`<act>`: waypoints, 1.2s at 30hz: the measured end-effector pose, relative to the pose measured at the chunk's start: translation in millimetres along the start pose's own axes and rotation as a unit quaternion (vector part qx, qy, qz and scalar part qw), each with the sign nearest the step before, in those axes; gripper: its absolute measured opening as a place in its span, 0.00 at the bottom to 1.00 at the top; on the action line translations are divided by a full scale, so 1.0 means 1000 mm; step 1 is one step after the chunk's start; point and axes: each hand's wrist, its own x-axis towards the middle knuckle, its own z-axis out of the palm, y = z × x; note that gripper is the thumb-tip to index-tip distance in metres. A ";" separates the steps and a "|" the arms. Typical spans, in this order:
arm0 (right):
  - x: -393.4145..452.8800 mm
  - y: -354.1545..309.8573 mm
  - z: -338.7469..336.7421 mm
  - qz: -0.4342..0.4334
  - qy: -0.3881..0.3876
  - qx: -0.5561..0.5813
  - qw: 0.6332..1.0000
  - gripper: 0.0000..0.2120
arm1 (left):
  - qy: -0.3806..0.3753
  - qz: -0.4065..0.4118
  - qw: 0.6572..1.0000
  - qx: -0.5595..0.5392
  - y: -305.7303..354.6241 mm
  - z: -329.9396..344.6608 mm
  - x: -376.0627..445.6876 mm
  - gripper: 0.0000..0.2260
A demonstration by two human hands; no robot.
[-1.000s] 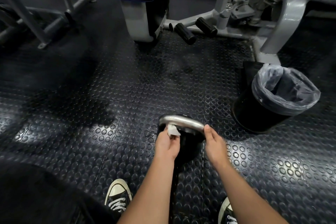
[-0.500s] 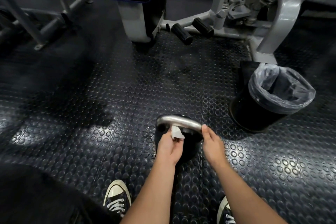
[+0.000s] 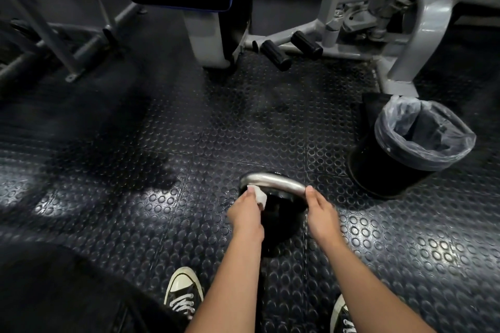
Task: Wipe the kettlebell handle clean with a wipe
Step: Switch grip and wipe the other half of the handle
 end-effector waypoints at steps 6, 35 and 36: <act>-0.003 -0.001 -0.002 0.008 -0.001 -0.005 1.000 0.27 | 0.057 0.269 0.933 0.233 0.015 -0.003 -0.011 0.10; -0.001 -0.001 -0.007 -0.003 -0.011 -0.026 1.000 0.24 | -0.300 0.293 0.463 0.781 0.129 0.069 0.015 0.11; -0.001 -0.001 -0.007 -0.003 -0.012 -0.024 1.000 0.24 | -0.297 0.304 0.461 0.779 0.129 0.066 0.015 0.11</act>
